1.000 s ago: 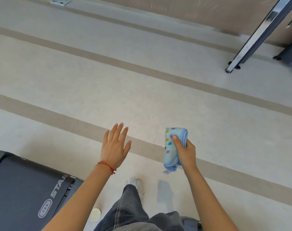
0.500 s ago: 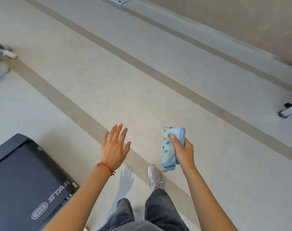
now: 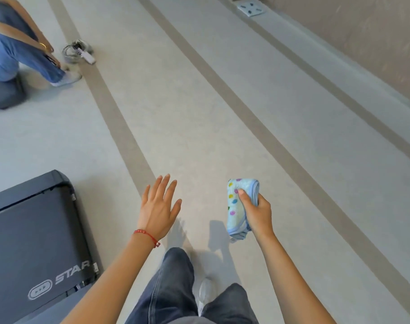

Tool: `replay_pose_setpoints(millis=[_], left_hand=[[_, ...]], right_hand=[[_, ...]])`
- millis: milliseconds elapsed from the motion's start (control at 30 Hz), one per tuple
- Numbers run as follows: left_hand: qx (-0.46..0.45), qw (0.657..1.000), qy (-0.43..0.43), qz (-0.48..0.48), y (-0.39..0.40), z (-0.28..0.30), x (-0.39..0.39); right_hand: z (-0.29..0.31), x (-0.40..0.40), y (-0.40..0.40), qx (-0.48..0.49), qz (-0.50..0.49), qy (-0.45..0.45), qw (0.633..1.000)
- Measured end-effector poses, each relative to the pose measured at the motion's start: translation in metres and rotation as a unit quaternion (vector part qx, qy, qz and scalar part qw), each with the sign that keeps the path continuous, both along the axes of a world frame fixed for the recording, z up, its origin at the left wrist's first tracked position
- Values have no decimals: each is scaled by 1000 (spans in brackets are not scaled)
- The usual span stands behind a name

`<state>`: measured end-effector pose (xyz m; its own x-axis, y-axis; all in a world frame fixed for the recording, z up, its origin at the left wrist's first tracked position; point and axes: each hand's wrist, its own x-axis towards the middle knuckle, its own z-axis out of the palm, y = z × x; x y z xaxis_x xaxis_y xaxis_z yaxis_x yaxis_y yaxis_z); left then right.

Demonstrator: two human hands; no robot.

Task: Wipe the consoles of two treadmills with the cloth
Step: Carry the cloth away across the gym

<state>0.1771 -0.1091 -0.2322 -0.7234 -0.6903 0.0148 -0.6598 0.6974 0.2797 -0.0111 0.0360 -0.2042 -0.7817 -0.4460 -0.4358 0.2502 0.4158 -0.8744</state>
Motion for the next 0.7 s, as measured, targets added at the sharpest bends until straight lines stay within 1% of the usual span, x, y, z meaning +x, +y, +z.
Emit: replay_pose_setpoints(millis=[133, 300, 500, 700], left_hand=[[4, 1000, 8, 18, -61, -8, -36], [14, 999, 11, 29, -162, -16, -85], [-5, 999, 23, 23, -289, 0, -129], [0, 999, 22, 37, -377, 2, -172]], right_hand=[[-11, -36, -69, 2, 25, -3, 1000], [-16, -82, -174, 3, 34, -1, 999], [-5, -134, -298, 3, 41, -3, 999], [1, -183, -392, -7, 55, -1, 998]])
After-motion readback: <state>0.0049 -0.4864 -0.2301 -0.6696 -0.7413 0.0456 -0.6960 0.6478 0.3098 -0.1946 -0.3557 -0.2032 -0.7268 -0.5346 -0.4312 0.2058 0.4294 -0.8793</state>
